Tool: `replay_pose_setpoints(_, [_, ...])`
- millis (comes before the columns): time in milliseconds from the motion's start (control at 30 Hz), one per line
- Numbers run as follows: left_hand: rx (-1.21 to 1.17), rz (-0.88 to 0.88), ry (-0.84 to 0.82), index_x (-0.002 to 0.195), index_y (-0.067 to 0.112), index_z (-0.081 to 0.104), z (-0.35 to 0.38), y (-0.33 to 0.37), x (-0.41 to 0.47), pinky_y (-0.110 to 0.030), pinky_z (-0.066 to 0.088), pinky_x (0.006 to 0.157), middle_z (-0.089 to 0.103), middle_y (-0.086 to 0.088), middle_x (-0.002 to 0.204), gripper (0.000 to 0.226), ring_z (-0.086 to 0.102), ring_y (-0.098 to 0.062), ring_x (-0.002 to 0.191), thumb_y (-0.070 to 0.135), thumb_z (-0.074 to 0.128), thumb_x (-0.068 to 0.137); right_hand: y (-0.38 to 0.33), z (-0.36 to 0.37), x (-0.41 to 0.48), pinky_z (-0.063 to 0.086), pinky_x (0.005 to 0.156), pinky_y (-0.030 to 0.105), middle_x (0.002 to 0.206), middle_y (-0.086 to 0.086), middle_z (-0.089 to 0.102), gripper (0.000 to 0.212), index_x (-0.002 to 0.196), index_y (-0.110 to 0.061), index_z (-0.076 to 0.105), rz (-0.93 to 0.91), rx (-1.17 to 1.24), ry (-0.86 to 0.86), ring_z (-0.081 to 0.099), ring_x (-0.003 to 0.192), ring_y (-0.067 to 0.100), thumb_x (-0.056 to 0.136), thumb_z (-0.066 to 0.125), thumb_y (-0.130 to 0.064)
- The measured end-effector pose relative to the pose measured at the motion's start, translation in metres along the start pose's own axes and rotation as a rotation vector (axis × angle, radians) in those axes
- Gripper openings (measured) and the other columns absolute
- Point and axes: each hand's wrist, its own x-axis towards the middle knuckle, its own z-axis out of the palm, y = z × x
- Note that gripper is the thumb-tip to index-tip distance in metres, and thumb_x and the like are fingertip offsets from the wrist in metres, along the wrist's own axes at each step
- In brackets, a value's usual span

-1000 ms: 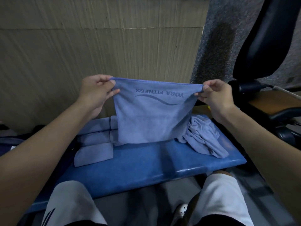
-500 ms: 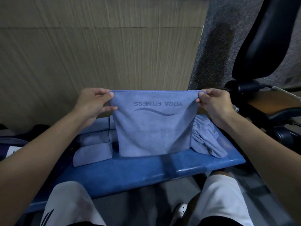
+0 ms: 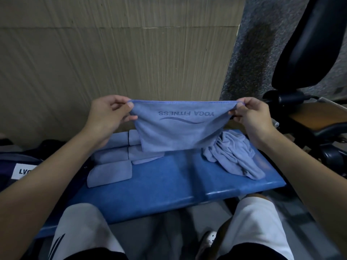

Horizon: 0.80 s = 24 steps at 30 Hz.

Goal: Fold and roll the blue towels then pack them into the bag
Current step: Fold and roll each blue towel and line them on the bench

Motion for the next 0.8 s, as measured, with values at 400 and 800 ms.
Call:
replay_pose_setpoints(400, [0.379, -0.417, -0.357, 0.084, 0.003, 0.066, -0.029, -0.114, -0.129, -0.036, 0.061, 0.076, 0.067, -0.011, 0.077, 0.008, 0.065, -0.018, 0.077, -0.002, 0.064, 0.089, 0.105, -0.058, -0.116, 0.037, 0.058, 0.023, 0.069, 0.007, 0.061, 0.019, 0.079, -0.010, 0.060, 0.531, -0.452, -0.532, 0.054, 0.068, 0.013, 0.094, 0.051, -0.002])
replay_pose_setpoints(800, [0.483, -0.384, -0.209, 0.089, 0.002, 0.063, -0.015, -0.145, -0.102, -0.024, 0.056, 0.051, 0.070, -0.016, 0.078, 0.006, 0.064, -0.022, 0.071, 0.001, 0.059, 0.093, 0.129, -0.033, -0.096, 0.042, 0.065, 0.021, 0.069, 0.004, 0.054, 0.016, 0.078, -0.001, 0.058, 0.230, -0.481, -0.333, 0.049, 0.069, 0.013, 0.094, 0.055, -0.002])
